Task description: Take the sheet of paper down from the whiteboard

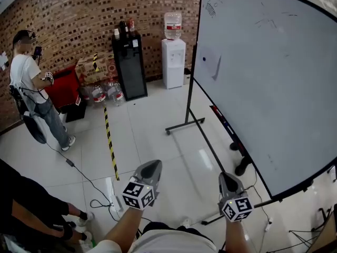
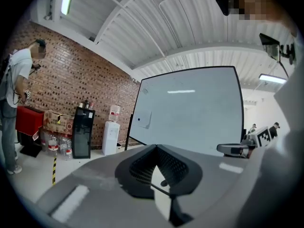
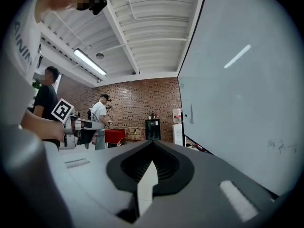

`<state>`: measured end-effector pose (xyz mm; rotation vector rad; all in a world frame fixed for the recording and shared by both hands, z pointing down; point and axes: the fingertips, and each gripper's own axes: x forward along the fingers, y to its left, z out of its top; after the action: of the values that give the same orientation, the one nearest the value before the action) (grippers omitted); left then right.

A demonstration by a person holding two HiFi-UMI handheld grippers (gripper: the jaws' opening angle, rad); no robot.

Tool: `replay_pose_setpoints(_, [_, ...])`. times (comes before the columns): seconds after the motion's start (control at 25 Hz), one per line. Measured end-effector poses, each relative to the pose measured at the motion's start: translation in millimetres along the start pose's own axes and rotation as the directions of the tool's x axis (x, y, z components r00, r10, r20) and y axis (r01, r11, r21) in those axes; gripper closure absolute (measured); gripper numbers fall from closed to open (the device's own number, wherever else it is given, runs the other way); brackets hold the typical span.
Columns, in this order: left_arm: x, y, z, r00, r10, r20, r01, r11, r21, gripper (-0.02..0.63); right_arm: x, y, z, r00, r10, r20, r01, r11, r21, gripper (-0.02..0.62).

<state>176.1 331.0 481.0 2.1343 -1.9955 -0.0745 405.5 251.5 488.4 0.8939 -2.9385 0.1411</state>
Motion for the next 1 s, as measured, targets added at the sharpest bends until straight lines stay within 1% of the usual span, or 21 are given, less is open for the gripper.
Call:
replay_pose_setpoints(0.08, [15.5, 5.1, 3.1, 1.0, 0.024, -0.001, -0.024, 1.0, -0.001, 0.604, 16.7, -15.2, 4.1, 1.0, 0.018, 0.003, -0.018, 1.0, -0.002, 0.589])
replay_pose_setpoints(0.16, [29.1, 11.7, 6.0, 0.999, 0.049, -0.009, -0.049, 0.999, -0.004, 0.604, 33.3, -25.3, 8.0, 0.999, 0.037, 0.01, -0.037, 0.999, 0.017, 0.589])
replay_pose_setpoints(0.24, [45.2, 15.1, 11.2, 0.998, 0.059, -0.012, -0.059, 0.998, 0.0, 0.604, 48.8, -36.0, 11.4, 0.999, 0.049, 0.016, -0.049, 0.998, 0.028, 0.589])
replay_pose_setpoints(0.36, [72.5, 23.0, 16.7, 0.998, 0.057, -0.012, -0.057, 0.998, 0.008, 0.604, 74.9, -58.8, 14.7, 0.999, 0.023, 0.024, -0.024, 0.999, 0.021, 0.589])
replay_pose_setpoints(0.56, [101.9, 56.9, 19.2, 0.998, 0.066, -0.001, -0.066, 0.998, -0.005, 0.604, 121.6, -72.4, 18.2, 1.0, 0.02, 0.022, -0.02, 1.0, -0.004, 0.589])
replay_pose_setpoints(0.68, [131.1, 86.8, 27.6, 0.998, 0.061, 0.005, -0.061, 0.998, -0.004, 0.604, 165.9, -84.4, 25.6, 1.0, 0.009, 0.024, -0.009, 1.0, -0.016, 0.589])
replay_pose_setpoints(0.84, [176.1, 142.5, 51.3, 0.999, 0.045, 0.028, -0.045, 0.999, 0.007, 0.604, 240.2, -94.0, 47.5, 0.998, -0.012, 0.054, 0.015, 0.999, -0.044, 0.589])
replay_pose_setpoints(0.92, [196.1, 173.8, 66.5, 0.999, 0.028, 0.033, -0.029, 1.0, 0.007, 0.604, 278.6, -93.6, 59.5, 0.998, -0.023, 0.059, 0.026, 0.998, -0.051, 0.589])
replay_pose_setpoints(1.0, [212.9, 203.8, 79.6, 1.0, 0.001, 0.022, -0.002, 1.0, 0.009, 0.604, 312.7, -91.5, 73.3, 0.997, -0.046, 0.066, 0.049, 0.998, -0.05, 0.589])
